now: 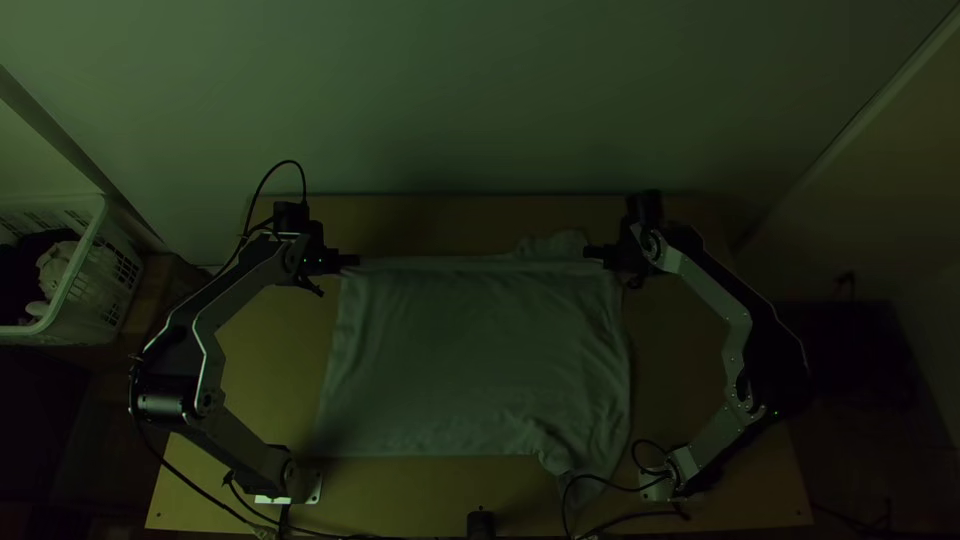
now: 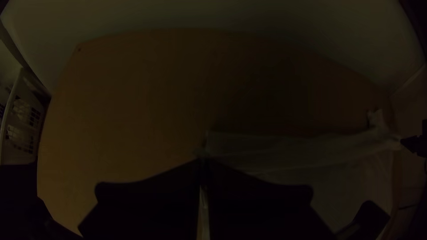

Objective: Fold the t-shirt

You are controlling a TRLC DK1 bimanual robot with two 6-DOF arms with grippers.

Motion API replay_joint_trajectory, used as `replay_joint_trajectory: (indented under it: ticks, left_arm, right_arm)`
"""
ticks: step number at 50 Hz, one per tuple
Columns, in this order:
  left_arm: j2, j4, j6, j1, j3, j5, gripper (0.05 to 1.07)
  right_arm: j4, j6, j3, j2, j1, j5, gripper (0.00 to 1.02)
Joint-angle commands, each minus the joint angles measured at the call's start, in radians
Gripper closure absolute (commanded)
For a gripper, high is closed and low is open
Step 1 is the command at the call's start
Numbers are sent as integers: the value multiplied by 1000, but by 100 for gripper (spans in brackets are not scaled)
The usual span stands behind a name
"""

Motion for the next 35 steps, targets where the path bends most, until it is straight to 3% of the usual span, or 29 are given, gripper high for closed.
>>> replay_joint_trajectory:
  ticks: [1,35]
  left_arm:
    - [-63,26,17,0,-83,-2,105]
    - [-127,127,17,-3,-283,-2,103]
  right_arm:
    - [7,-12,-72,-74,14,13,100]
    - [54,-4,-413,-266,58,13,100]
